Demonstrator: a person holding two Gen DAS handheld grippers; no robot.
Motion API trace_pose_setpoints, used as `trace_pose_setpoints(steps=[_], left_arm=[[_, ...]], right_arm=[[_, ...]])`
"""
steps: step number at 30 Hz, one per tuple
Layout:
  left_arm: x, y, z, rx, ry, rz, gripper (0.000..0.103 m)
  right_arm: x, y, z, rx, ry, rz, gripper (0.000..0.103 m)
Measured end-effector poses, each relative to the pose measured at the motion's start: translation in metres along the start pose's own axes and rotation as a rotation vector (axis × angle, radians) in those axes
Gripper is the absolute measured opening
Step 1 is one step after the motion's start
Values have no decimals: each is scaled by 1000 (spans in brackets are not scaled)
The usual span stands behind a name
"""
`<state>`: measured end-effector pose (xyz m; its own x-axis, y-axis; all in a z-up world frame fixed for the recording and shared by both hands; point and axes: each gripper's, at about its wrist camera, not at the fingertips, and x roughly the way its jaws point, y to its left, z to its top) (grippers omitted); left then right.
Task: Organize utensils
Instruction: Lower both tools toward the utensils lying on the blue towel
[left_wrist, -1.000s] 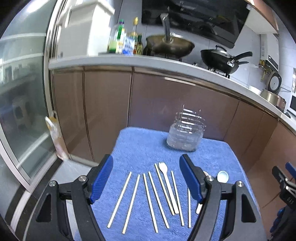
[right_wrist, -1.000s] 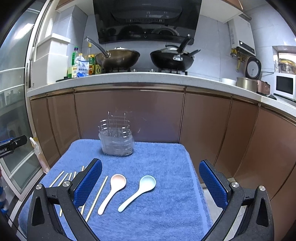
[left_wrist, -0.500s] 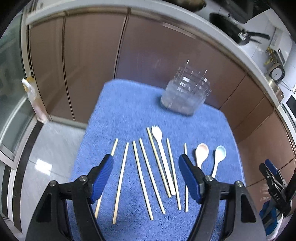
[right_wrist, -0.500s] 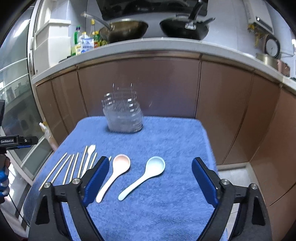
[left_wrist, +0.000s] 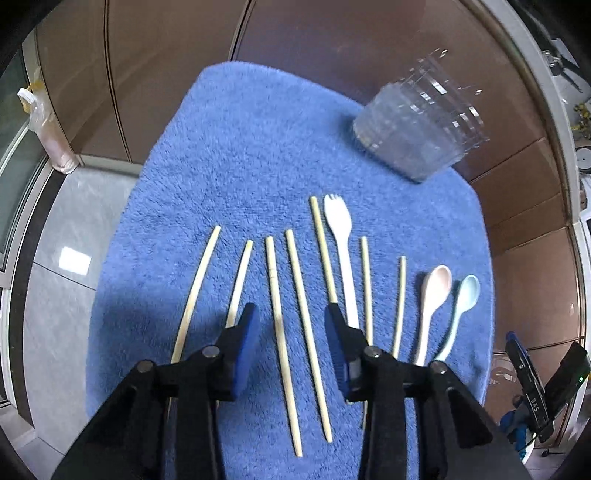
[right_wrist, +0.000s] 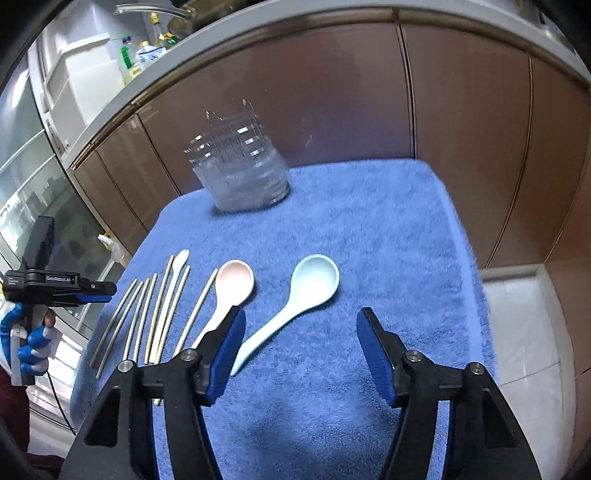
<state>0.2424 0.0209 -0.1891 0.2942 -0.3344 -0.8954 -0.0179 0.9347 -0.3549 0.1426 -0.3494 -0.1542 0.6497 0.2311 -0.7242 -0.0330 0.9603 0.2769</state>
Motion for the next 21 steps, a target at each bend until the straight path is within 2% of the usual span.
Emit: trace_pose_setpoints(steps=[15, 21], left_arm=[[52, 2, 26, -13, 104, 85, 11], [58, -5, 31, 21, 126, 124, 9]], right_arm=[[27, -20, 3, 19, 56, 17, 57], [41, -28, 15, 35, 88, 78, 47]])
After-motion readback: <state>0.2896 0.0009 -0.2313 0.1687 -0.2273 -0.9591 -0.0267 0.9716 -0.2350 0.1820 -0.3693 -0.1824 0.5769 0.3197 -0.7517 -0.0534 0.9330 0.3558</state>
